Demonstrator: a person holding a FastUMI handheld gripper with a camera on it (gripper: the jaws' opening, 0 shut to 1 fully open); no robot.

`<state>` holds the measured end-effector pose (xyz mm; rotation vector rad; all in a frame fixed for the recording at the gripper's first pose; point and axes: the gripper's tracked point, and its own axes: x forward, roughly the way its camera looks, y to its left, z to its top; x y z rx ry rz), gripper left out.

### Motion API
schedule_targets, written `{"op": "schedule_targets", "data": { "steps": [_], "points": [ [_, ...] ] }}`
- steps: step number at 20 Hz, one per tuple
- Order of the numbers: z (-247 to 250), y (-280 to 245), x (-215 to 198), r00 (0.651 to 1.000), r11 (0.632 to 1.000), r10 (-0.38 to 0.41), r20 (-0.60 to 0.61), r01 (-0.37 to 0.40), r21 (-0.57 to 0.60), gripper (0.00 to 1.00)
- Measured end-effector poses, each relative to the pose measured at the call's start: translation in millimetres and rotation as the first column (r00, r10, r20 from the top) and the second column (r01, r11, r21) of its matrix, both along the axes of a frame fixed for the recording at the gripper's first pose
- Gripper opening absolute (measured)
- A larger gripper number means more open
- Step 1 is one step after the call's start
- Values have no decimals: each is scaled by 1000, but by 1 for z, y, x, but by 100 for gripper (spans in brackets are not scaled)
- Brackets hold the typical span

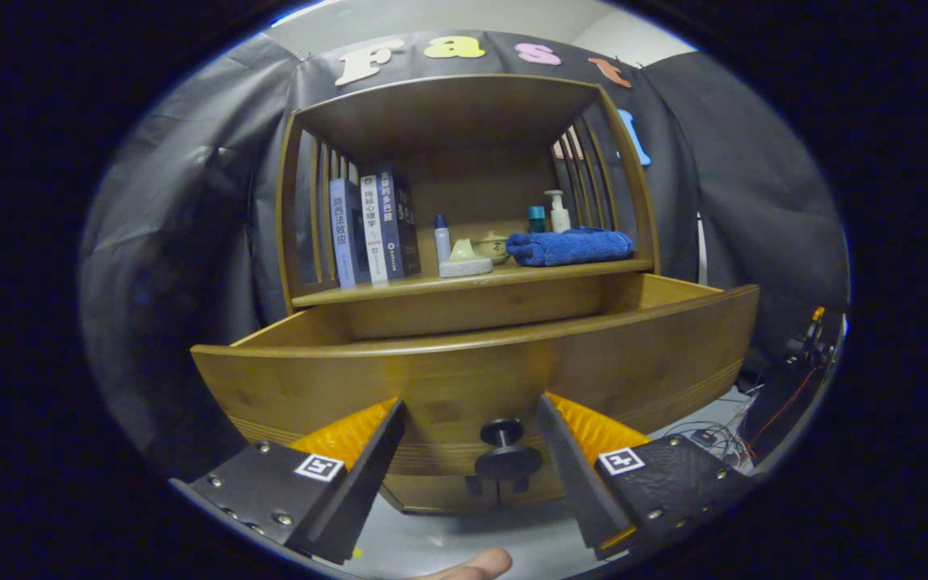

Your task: Pull open the drawer, take out the items inside it, and place them on the countertop above the cabinet.

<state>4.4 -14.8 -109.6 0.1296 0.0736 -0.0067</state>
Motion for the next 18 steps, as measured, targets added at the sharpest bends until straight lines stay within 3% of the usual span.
{"op": "schedule_targets", "data": {
  "steps": [18],
  "points": [
    [13,2,85,999,1000,3,44,-3,6,99]
  ]
}}
